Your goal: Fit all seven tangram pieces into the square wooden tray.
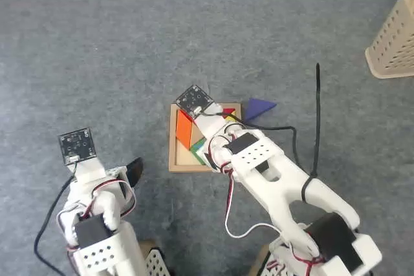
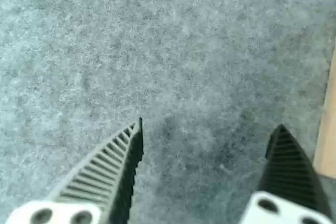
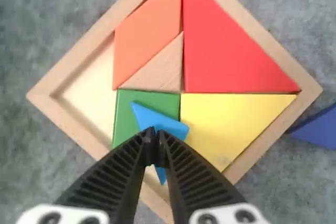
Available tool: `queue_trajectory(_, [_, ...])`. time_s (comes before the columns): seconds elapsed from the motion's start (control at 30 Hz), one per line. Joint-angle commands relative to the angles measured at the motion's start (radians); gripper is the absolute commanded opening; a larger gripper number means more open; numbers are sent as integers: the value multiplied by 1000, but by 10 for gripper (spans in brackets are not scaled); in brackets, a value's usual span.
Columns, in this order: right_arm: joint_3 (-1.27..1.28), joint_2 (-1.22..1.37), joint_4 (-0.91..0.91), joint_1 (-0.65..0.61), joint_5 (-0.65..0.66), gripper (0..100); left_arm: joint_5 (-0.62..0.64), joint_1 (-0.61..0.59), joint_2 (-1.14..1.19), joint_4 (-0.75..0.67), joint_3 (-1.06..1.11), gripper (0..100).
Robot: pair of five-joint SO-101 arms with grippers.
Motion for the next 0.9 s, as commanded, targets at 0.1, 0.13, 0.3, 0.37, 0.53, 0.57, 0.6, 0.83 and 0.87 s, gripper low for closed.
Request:
queue_trajectory(0.1, [11,-18,36,27,51,7,-2,2,-12,-2,-13,354])
queue_trajectory(0.13, [11,-18,36,36,51,7,-2,2,-12,-2,-13,354])
queue_trajectory(0.3, [11,-18,45,88,52,7,-2,2,-12,-2,-13,354])
queue_trajectory(0.37, [11,-21,65,93,52,7,-2,2,-12,-2,-13,354])
queue_trajectory(0.53, [63,-110,70,87,52,7,-2,2,-12,-2,-13,354])
queue_trajectory(0.57, [80,-142,70,87,57,7,-2,2,-12,-2,-13,354])
queue_trajectory(0.6, [101,-174,70,87,72,7,-2,2,-12,-2,-13,354])
queue_trajectory(0.83, [196,-278,16,85,92,7,-2,2,-12,-2,-13,354])
queue_trajectory(0.87, [198,-271,2,74,92,7,-2,2,-12,-2,-13,354])
